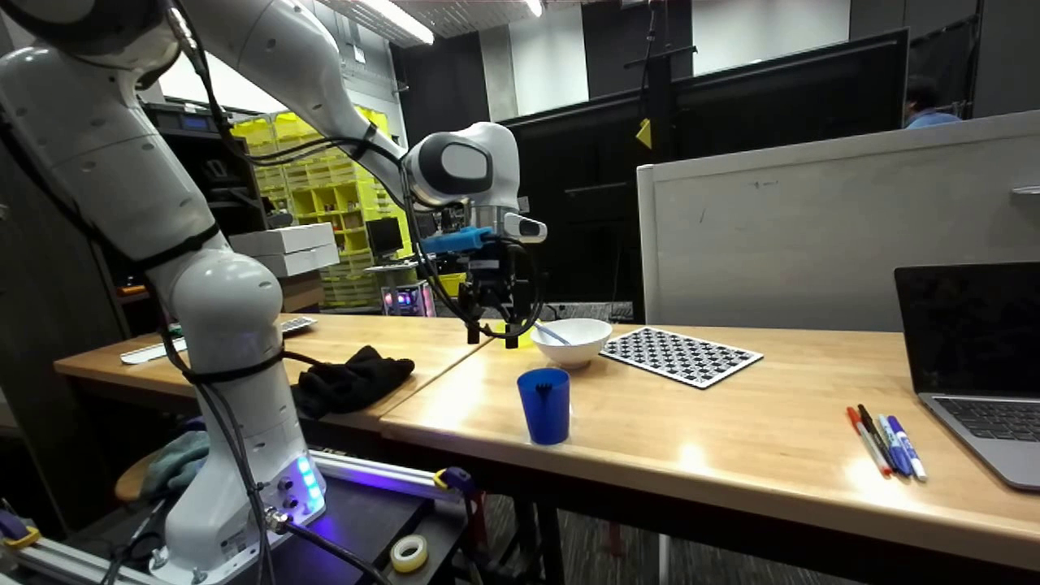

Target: Move the blue cup to the left

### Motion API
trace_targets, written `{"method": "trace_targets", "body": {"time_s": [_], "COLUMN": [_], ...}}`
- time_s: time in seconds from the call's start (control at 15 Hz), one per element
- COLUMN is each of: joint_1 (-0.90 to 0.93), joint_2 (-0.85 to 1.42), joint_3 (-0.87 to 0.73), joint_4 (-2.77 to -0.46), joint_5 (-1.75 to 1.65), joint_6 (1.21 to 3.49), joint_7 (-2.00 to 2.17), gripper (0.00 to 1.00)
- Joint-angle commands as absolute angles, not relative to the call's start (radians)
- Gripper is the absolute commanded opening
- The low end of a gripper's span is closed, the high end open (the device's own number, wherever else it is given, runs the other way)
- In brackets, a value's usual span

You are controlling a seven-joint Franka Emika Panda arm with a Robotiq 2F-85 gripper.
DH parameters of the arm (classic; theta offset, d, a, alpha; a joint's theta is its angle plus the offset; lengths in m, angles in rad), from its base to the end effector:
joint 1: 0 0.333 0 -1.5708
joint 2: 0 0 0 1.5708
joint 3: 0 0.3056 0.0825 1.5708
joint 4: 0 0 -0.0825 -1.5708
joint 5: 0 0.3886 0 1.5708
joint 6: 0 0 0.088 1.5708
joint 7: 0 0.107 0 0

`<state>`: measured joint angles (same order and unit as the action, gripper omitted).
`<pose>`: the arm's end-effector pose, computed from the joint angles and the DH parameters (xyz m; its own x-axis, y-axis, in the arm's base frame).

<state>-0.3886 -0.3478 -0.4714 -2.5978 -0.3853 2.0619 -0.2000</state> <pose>0.2513 -0.3077 0.3328 0.8899 -0.3878 -0.2402 -0.3771 -0.9217 0.0911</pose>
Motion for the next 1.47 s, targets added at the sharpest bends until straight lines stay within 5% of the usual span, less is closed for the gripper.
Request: {"method": "trace_targets", "body": {"time_s": [0.0,1.4], "joint_1": [-0.415,-0.429], "joint_2": [-0.314,-0.07], "joint_3": [-0.461,-0.497], "joint_4": [-2.585,-2.547], "joint_5": [-0.382,-0.282], "joint_6": [2.064,2.268], "joint_7": [-0.219,-0.411], "gripper": [1.0,1.0]}}
